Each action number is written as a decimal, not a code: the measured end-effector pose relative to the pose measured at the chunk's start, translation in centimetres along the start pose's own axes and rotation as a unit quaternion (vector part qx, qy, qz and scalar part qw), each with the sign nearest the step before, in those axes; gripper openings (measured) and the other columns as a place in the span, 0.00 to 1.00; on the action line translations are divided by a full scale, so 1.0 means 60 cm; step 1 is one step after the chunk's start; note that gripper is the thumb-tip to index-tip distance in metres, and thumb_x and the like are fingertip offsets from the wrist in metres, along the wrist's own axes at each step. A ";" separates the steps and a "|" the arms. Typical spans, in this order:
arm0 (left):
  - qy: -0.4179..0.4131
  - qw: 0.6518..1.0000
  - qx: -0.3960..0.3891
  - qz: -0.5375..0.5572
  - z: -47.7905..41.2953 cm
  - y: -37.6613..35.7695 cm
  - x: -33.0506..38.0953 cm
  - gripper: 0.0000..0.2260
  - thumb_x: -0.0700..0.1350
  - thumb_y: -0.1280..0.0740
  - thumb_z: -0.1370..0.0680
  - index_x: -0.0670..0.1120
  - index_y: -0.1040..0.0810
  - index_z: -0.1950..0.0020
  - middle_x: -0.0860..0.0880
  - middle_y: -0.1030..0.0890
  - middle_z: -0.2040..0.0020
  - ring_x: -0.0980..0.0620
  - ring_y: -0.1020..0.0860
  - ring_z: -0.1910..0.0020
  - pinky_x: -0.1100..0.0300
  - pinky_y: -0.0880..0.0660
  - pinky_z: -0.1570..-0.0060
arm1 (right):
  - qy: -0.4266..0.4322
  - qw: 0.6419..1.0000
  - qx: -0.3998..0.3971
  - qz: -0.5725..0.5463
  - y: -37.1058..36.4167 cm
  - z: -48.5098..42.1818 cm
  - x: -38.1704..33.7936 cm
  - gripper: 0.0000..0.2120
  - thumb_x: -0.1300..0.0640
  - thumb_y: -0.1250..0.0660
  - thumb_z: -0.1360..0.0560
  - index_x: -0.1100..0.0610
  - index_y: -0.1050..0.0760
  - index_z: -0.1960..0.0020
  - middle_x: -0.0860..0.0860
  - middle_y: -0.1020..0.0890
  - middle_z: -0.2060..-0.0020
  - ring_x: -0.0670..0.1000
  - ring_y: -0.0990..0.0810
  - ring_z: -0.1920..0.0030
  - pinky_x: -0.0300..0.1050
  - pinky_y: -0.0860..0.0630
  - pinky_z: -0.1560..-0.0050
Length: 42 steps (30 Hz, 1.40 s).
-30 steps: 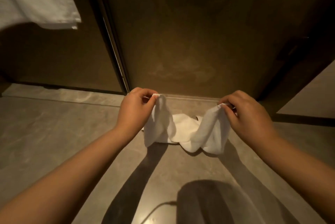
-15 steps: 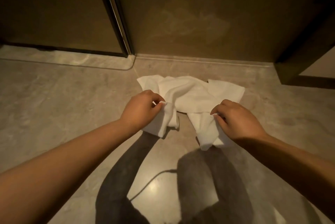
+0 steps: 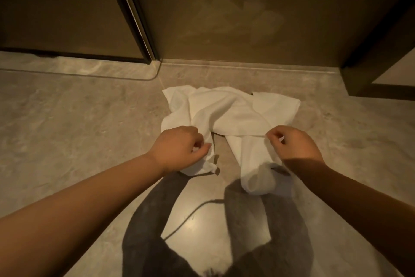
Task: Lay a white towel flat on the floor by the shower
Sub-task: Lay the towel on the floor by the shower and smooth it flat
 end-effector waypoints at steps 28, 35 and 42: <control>0.068 0.991 0.105 0.053 -0.049 -0.064 -0.020 0.24 0.34 0.38 0.24 0.46 0.37 0.29 0.41 0.26 0.46 0.42 0.26 0.52 0.49 0.27 0.64 | -0.095 0.983 0.019 -0.156 -0.045 -0.019 0.023 0.09 0.53 0.34 0.25 0.57 0.25 0.60 0.51 0.24 0.67 0.50 0.27 0.64 0.42 0.32 0.63; 0.045 0.992 0.106 0.042 -0.005 -0.036 -0.050 0.25 0.36 0.36 0.24 0.49 0.39 0.29 0.43 0.25 0.41 0.43 0.25 0.47 0.51 0.25 0.55 | -0.013 0.991 0.017 -0.136 -0.018 0.020 -0.023 0.08 0.51 0.35 0.25 0.53 0.26 0.60 0.51 0.24 0.68 0.50 0.26 0.66 0.45 0.27 0.64; 0.043 0.996 0.059 0.042 0.047 -0.017 -0.087 0.30 0.38 0.36 0.24 0.52 0.44 0.26 0.45 0.28 0.34 0.44 0.27 0.41 0.53 0.29 0.51 | 0.064 0.996 -0.007 -0.062 -0.018 0.064 -0.064 0.07 0.49 0.35 0.26 0.51 0.27 0.60 0.44 0.25 0.67 0.45 0.27 0.65 0.43 0.28 0.63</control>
Point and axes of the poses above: each hand's wrist, its own z-axis away from the middle knuckle, its own y-axis out of the back of the hand, x = y × z, the point moved 3 cm from there along -z, towards the middle knuckle
